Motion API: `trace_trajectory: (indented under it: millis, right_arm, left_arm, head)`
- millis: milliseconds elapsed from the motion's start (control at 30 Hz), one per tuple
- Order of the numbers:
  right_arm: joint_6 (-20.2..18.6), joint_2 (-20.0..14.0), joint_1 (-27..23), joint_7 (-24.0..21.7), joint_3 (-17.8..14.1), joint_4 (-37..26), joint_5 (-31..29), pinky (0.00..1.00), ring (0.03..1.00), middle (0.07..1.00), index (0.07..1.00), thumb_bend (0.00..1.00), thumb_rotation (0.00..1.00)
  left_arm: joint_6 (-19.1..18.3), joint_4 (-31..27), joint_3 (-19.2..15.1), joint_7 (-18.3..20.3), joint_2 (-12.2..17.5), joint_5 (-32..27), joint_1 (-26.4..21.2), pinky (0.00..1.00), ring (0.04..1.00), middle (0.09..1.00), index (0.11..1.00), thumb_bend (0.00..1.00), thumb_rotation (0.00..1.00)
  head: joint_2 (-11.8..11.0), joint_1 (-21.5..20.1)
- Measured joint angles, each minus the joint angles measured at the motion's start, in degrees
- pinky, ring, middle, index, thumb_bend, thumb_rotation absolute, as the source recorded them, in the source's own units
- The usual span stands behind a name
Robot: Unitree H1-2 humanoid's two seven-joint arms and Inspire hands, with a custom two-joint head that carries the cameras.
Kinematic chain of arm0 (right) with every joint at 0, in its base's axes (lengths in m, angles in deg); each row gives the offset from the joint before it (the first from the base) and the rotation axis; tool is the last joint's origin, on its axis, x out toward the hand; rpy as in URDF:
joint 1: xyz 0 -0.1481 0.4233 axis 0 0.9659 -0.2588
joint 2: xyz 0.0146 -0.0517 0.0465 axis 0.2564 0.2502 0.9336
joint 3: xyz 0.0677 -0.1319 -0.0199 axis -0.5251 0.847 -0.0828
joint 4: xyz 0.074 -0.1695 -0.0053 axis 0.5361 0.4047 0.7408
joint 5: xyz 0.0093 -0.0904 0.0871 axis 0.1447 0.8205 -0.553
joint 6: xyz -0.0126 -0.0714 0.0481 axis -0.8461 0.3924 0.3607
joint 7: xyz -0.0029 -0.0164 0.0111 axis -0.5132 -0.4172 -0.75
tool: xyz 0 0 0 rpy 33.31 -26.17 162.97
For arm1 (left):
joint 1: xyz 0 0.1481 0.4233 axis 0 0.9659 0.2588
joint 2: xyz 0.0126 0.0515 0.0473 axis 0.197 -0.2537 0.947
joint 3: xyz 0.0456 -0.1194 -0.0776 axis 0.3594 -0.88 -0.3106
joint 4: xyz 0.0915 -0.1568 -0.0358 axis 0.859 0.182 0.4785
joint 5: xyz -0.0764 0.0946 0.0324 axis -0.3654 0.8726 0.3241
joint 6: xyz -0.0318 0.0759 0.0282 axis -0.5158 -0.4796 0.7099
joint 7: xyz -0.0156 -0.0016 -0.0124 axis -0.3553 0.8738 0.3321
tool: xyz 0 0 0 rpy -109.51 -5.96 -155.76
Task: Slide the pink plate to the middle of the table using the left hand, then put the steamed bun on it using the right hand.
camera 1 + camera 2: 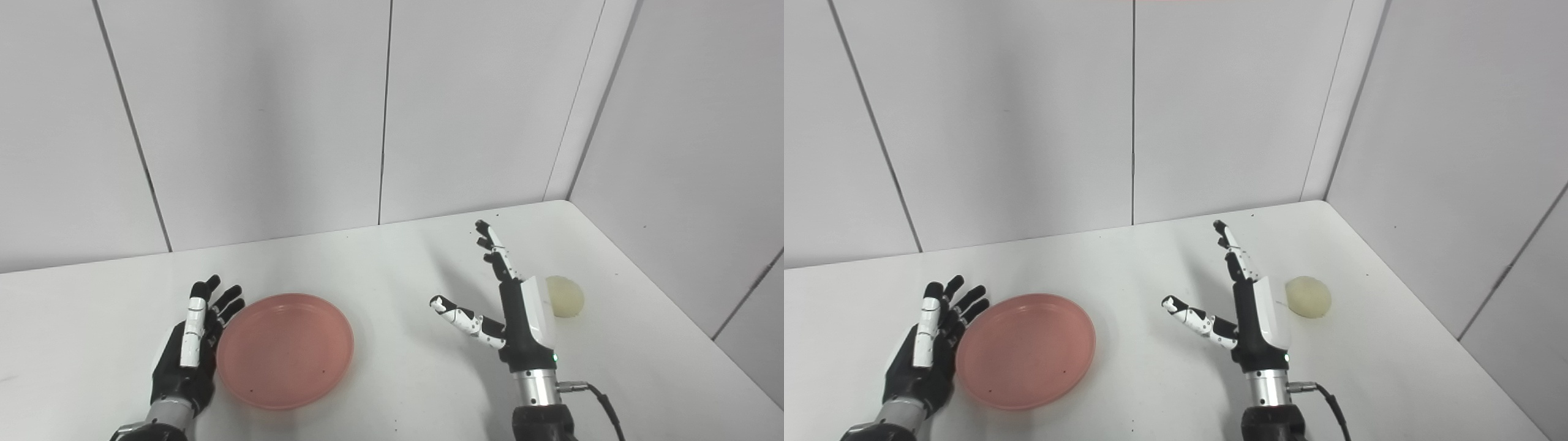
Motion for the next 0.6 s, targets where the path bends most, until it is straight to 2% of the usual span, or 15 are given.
trace_trajectory:
  millis: [133,233,467,600]
  right_arm:
    - [-5.67,-1.27,-0.6,0.01,0.14,-1.46,8.4,0.99,0.935,0.899,0.899,0.92,0.79]
    - [-11.56,-2.6,-1.16,-0.67,0.11,-1.63,14.44,1.0,0.964,0.903,0.884,0.94,0.75]
    - [-21.34,-2.66,-2.12,-4.45,0.4,-2.24,18.31,1.0,0.963,0.9,0.863,0.94,0.69]
    - [-25.51,-3.71,-3.02,-5.77,0.51,-2.18,20.21,1.0,0.94,0.889,0.857,0.94,0.69]
  left_arm:
    - [0.01,0.03,0.03,0.27,0.04,0.0,0.01,0.87,0.893,0.884,0.954,0.75,0.93]
    - [0.0,0.01,0.09,0.36,0.07,0.0,0.02,0.87,0.889,0.879,0.952,0.74,0.93]
    - [-0.33,-0.57,0.2,0.4,0.12,0.0,0.34,0.87,0.891,0.874,0.953,0.74,0.92]
    - [-0.31,-0.57,0.39,0.6,0.13,0.02,0.34,0.87,0.892,0.876,0.954,0.74,0.93]
  head:
    - [0.0,0.0]
    - [0.09,0.0]
    - [0.35,0.18]
    - [0.44,0.26]
